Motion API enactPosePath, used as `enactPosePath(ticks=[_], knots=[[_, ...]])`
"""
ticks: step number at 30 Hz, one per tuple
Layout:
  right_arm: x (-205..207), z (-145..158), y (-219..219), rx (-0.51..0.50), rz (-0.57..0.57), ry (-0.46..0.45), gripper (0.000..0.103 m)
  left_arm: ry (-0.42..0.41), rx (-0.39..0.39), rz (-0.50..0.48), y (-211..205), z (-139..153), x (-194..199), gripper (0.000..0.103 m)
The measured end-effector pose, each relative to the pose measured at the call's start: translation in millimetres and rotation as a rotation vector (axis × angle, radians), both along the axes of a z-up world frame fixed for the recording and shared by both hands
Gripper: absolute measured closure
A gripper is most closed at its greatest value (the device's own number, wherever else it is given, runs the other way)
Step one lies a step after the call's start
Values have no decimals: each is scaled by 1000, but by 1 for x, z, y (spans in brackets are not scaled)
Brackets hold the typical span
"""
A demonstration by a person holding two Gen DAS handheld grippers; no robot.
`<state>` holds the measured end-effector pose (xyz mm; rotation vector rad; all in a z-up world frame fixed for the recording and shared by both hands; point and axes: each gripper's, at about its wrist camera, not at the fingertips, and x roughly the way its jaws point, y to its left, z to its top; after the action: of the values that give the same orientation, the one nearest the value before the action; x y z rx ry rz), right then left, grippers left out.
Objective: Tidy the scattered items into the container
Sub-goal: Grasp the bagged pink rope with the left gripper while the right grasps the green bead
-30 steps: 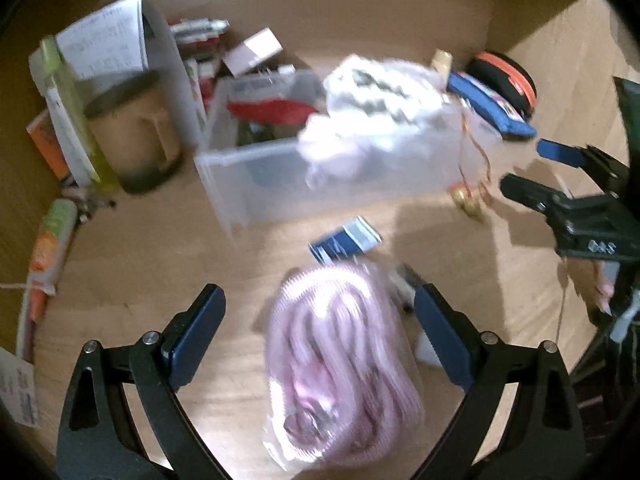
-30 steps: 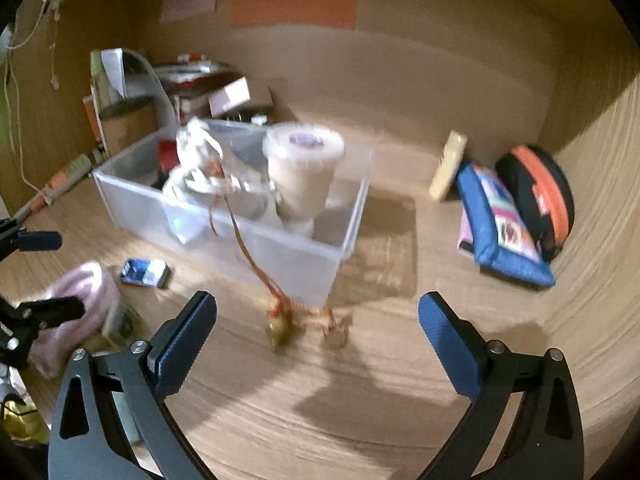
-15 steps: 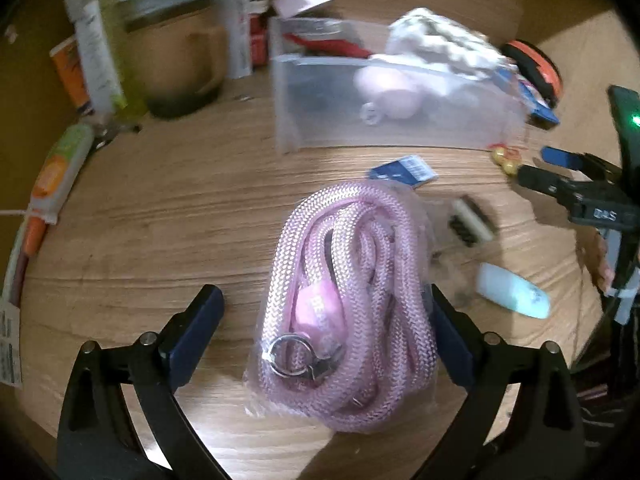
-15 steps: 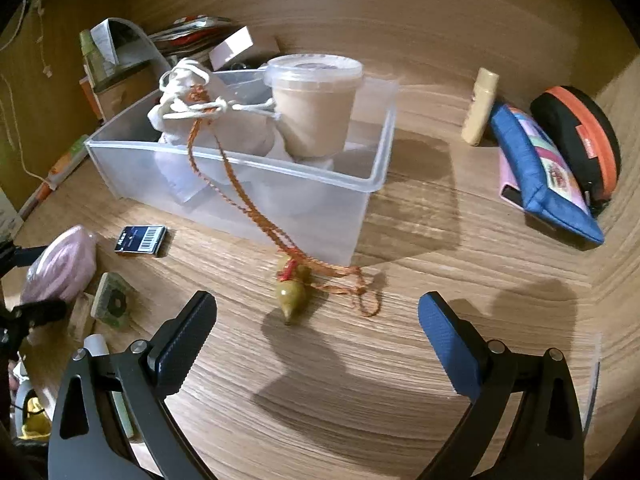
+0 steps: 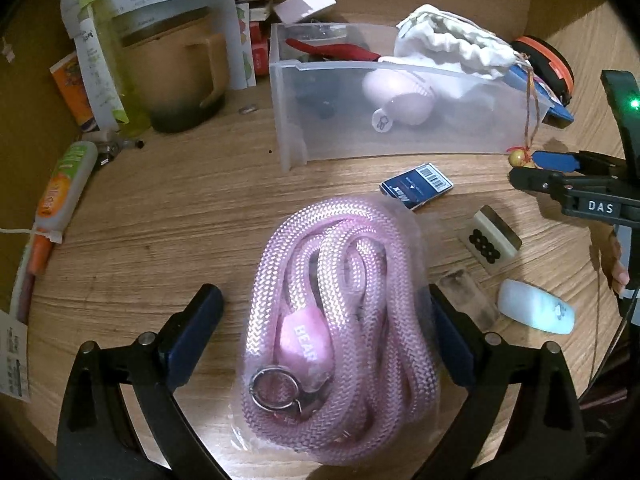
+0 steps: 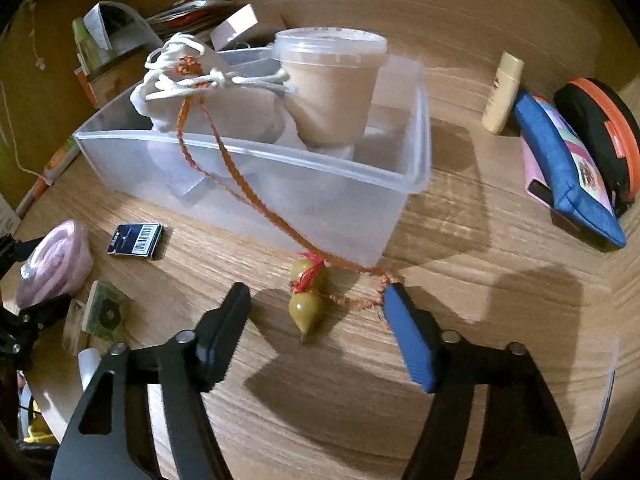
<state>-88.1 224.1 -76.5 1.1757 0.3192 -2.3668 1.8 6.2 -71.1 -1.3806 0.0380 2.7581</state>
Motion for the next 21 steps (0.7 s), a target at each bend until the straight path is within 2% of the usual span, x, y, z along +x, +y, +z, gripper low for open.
enactPosePath(ticks=[2, 4, 5, 6, 8, 13, 16, 21], knots=[[1, 0, -4, 9, 5, 11, 54, 16, 2, 2, -1, 0, 1, 10], [3, 1, -6, 6, 19, 15, 63, 29, 5, -1, 0, 2, 3, 24], [4, 1, -7, 1, 28, 14, 69, 35, 5, 0, -1, 4, 4, 35], [6, 2, -8, 0, 34, 16, 77, 40, 16, 4, -4, 5, 4, 36], [8, 2, -8, -15, 45, 10, 84, 56, 40, 6, -7, 5, 3, 37], [21, 4, -6, -96, 108, -42, 85, 64, 53, 42, -13, 9, 2, 37], [29, 9, -1, -123, 105, -28, 85, 81, 64, 58, -16, 15, -1, 38], [36, 30, 15, -181, 93, 18, 85, 118, 123, 79, -20, 30, -4, 37]])
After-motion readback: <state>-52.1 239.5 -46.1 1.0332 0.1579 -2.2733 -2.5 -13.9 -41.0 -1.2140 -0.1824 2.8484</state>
